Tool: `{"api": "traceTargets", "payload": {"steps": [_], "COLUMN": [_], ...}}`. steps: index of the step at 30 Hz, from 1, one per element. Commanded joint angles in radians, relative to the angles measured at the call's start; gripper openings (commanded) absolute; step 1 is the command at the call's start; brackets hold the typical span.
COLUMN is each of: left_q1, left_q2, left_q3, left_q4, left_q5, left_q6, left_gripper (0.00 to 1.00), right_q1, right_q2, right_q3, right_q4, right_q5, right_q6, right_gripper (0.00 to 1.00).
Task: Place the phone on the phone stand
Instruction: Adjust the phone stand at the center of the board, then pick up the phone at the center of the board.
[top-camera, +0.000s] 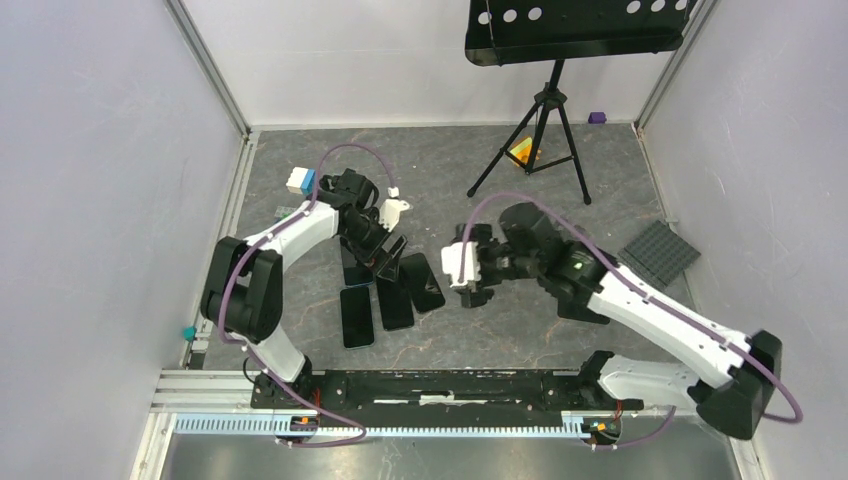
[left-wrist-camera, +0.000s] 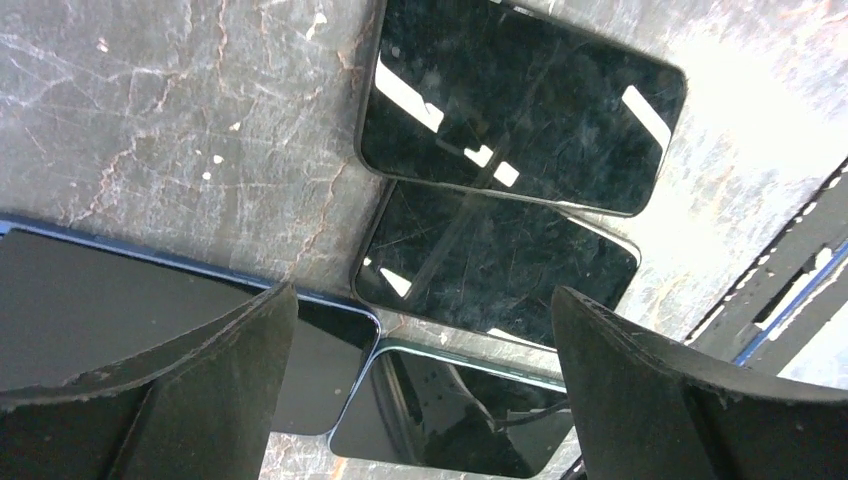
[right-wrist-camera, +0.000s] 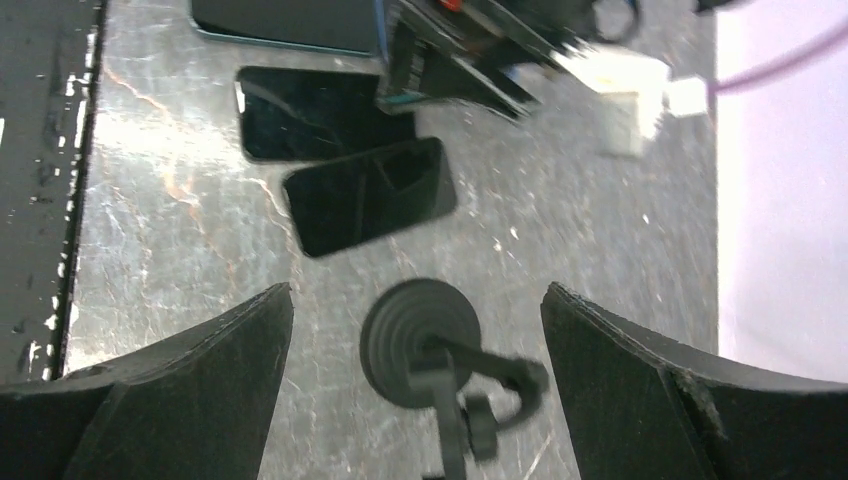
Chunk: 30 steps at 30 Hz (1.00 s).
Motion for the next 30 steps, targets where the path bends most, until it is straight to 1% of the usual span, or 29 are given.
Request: {"api": "traceTargets", "payload": {"steps": [1, 3, 5, 12, 16, 24, 30], "left_q1": [0.022, 0.024, 0.024, 0.025, 0.025, 0.024, 0.025], "left_q2": [0.047, 0.076, 0.105, 0.187, 0.229, 0.324, 0.343], "left_q3": [0.073, 0.092, 0.107, 0.112, 0.118, 0.132, 0.101], "left_q4": [0.002, 0.012, 0.025, 0.124, 0.158, 0.175, 0.194], "left_q5": [0.136, 0.17, 0.178, 0.178, 0.232, 0.315, 0.344], "left_q6": [-0.032, -0.06, -0.084, -0.174, -0.209, -0.243, -0.275], "left_gripper": [1.0, 1.0, 0.99, 0.97, 0.96, 0.92, 0.91], "right_q1": [0.14, 0.19, 0.215, 0.225, 0.227, 0.23, 0.233], "right_q2": [0.086, 0.127, 0.164, 0.281, 0.34, 0.434, 0.492], "right_q3": [-0.005, -0.033, -0.072, -0.19, -0.259, -0.321, -0.367], "right_q4": [0.087, 0.134, 0.203, 0.422, 0.543, 0.673, 0.758], "right_q5": [0.095, 0.14, 0.168, 0.239, 0.285, 0.342, 0.4], "right_q6": [-0.048, -0.058, -0.048, -0.018, -0.01, 0.021, 0.054], "right_gripper": [0.97, 0.97, 0.96, 0.92, 0.91, 0.87, 0.85]}}
